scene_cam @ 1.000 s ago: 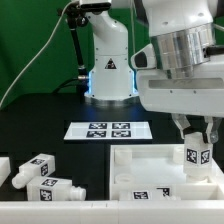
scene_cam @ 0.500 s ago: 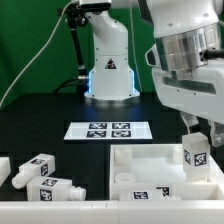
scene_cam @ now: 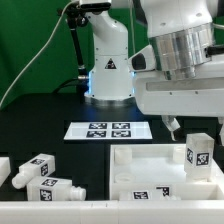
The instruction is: Assemble one leg
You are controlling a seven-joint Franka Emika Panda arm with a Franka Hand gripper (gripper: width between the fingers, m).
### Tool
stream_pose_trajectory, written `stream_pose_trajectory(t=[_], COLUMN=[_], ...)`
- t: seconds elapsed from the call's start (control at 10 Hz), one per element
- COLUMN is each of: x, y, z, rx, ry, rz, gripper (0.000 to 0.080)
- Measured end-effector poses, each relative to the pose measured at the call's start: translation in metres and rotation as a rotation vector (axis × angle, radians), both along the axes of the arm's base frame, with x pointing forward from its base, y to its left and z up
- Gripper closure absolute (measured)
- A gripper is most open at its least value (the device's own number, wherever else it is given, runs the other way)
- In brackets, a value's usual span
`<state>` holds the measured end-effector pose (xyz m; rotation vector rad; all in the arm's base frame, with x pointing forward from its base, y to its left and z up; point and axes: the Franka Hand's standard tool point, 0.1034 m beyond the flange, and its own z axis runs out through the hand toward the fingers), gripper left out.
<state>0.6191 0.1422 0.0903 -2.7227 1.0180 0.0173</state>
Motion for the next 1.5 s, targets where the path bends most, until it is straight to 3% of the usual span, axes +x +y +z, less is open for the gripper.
stream_pose_trajectory(t=[0.1, 0.6, 1.0, 1.2, 1.4, 1.5], x=[0.0, 0.002, 0.002, 0.001, 0.001, 0.001], y=[0.0, 0.012, 0.005, 0.002, 0.003, 0.003], z=[0.0, 0.003, -0.001, -0.003, -0.003, -0.003], rx=[-0.006, -0.182, -0.198, -0.196, -0.198, -0.198], ry=[-0.016, -0.124, -0.165, -0.168, -0.17, -0.17], rz=[0.072, 0.695, 0.99, 1.018, 1.022, 1.022], gripper=[0.0151, 0.015, 0.015, 0.015, 0.0447, 0.0447])
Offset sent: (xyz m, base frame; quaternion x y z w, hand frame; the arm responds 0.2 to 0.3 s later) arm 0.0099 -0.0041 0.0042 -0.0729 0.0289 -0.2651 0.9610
